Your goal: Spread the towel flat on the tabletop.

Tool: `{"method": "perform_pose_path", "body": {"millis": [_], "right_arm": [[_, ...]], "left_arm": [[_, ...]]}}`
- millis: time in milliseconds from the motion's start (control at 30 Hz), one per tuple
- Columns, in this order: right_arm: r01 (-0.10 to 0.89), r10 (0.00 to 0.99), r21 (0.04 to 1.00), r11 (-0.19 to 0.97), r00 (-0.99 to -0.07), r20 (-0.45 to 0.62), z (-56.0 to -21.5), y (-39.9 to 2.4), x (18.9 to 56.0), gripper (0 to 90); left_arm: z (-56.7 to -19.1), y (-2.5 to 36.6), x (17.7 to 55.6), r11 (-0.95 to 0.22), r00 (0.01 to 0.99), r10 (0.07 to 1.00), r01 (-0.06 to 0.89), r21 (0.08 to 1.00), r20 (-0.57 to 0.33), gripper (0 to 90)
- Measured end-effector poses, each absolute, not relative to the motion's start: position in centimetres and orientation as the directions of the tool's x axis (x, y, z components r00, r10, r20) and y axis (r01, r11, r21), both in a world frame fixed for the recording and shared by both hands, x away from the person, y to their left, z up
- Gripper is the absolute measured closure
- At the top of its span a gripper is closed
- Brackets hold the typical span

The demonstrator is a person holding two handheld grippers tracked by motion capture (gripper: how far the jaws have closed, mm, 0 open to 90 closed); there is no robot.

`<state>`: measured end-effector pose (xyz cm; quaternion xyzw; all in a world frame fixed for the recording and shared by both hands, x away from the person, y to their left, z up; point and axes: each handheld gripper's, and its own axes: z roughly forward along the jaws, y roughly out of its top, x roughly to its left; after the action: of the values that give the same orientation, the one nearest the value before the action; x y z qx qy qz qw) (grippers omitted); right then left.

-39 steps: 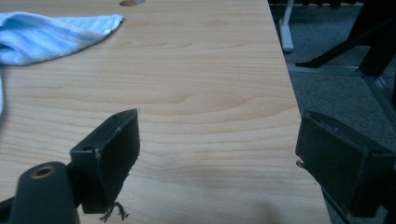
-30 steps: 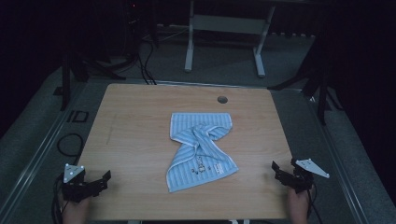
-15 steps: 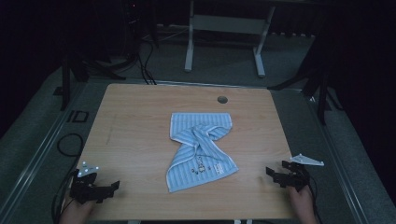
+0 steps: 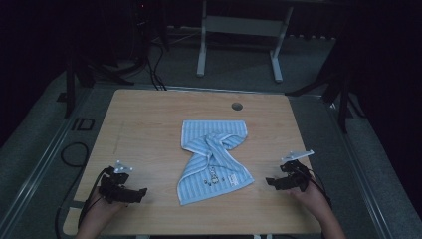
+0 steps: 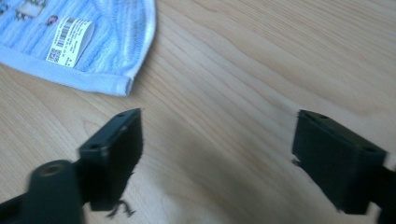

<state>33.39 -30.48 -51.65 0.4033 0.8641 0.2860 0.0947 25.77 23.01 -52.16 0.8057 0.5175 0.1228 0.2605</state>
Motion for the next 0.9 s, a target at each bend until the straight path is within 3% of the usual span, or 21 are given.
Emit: {"method": "perform_pose_path", "body": {"millis": [333, 733, 833, 900], "right_arm": [[0.597, 0.665, 0.488, 0.637, -0.745, 0.044, -50.7, -27.5, 35.9, 41.2], [0.566, 0.613, 0.427, 0.705, -0.79, 0.035, -50.4, -23.8, 38.6, 56.8], [0.55, 0.596, 0.406, 0.73, -0.803, 0.016, -50.2, -22.5, 39.1, 59.5], [0.539, 0.583, 0.398, 0.742, -0.812, 0.012, -50.1, -21.7, 39.5, 61.1]], "left_arm": [[-50.3, 17.7, 27.7, -0.446, 0.545, 0.838, 0.716, 0.537, -0.032, 5.1], [-50.4, 11.8, 30.0, -0.554, 0.645, 0.764, 0.672, 0.492, -0.021, 6.3], [-50.4, 10.6, 30.7, -0.53, 0.643, 0.761, 0.692, 0.49, -0.085, 6.3], [-50.2, 9.7, 30.9, -0.557, 0.66, 0.749, 0.672, 0.488, -0.053, 9.1]]}}
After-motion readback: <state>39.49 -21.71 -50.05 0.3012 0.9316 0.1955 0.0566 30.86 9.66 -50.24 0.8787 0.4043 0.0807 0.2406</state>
